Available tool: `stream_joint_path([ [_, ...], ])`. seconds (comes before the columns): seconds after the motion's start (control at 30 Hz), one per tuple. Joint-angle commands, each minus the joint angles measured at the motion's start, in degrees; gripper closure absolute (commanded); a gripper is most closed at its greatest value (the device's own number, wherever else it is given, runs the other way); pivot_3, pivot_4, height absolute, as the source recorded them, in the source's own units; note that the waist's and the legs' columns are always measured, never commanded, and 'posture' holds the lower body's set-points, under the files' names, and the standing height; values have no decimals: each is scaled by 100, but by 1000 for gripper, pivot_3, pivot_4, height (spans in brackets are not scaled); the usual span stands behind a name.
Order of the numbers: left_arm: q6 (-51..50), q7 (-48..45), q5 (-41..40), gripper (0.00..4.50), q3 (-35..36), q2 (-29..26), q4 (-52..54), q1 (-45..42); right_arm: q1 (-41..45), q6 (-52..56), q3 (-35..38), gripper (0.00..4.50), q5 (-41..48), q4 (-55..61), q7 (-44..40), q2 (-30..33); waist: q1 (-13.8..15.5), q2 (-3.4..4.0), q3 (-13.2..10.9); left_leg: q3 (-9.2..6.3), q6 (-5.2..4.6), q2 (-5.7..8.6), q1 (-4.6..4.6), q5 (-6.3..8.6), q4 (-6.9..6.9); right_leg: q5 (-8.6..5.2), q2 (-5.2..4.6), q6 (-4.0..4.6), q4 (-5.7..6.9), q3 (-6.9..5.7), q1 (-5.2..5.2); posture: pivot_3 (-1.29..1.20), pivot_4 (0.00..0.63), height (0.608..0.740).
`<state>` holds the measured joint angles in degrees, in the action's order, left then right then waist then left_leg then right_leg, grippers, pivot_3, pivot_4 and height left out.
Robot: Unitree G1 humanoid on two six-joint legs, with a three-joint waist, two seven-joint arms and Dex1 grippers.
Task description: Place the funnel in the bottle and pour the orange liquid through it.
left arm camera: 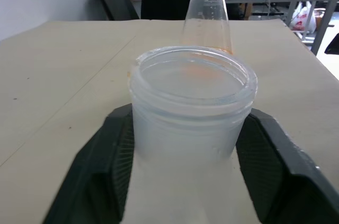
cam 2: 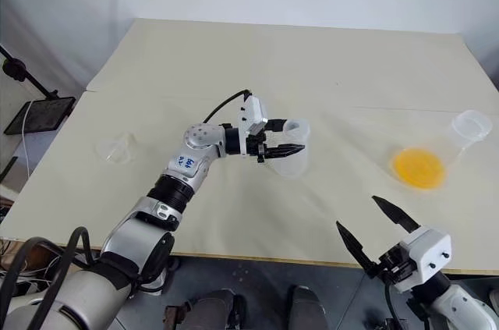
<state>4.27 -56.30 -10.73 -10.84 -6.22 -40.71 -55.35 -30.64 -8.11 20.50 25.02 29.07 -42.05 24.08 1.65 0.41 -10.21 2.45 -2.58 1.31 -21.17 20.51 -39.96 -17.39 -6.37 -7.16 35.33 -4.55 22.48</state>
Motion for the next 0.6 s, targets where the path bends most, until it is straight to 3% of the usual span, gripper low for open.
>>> stream_joint_path([
  [0.03, 8, -76, 17, 606, 102, -82, 236, -19, 106, -85, -17, 0, 27, 152, 40, 29, -6, 0, 0, 0, 0, -1, -1, 0, 0, 0, 1, 0, 0, -1, 0, 0, 150, 740],
  [0.1, -73, -133, -48, 25, 198, -240, 392, 74, 269, -22, -75, 0, 40, 123, 15, 96, -13, 0, 0, 0, 0, -2, 0, 0, 0, 0, 1, 0, 0, 0, 1, 0, 150, 740],
  [0.3, -458, -483, -453, 25, 695, -1055, 1328, 866, 1151, 336, -347, 0, 160, -67, -109, 418, -80, 1, 1, -2, 0, -7, 4, 0, 1, 0, 0, 0, 9, 4, 5, 0, 150, 740],
  [0.43, -840, -602, -854, 25, 1117, -1734, 2414, 1876, 1818, 598, -581, 0, 325, -272, -319, 610, -148, 2, 0, -22, 3, -15, 4, 0, 0, -3, -22, 6, 18, 15, 6, 0, 150, 740],
  [0.6, -1025, 137, -1306, 25, 2349, -2238, 3828, 3726, 2585, 1058, -950, 0, 722, -373, -656, 745, -112, 2, 0, -48, 4, -10, 0, 4, -5, -4, -43, 7, 14, 26, -3, 0, 150, 740],
])
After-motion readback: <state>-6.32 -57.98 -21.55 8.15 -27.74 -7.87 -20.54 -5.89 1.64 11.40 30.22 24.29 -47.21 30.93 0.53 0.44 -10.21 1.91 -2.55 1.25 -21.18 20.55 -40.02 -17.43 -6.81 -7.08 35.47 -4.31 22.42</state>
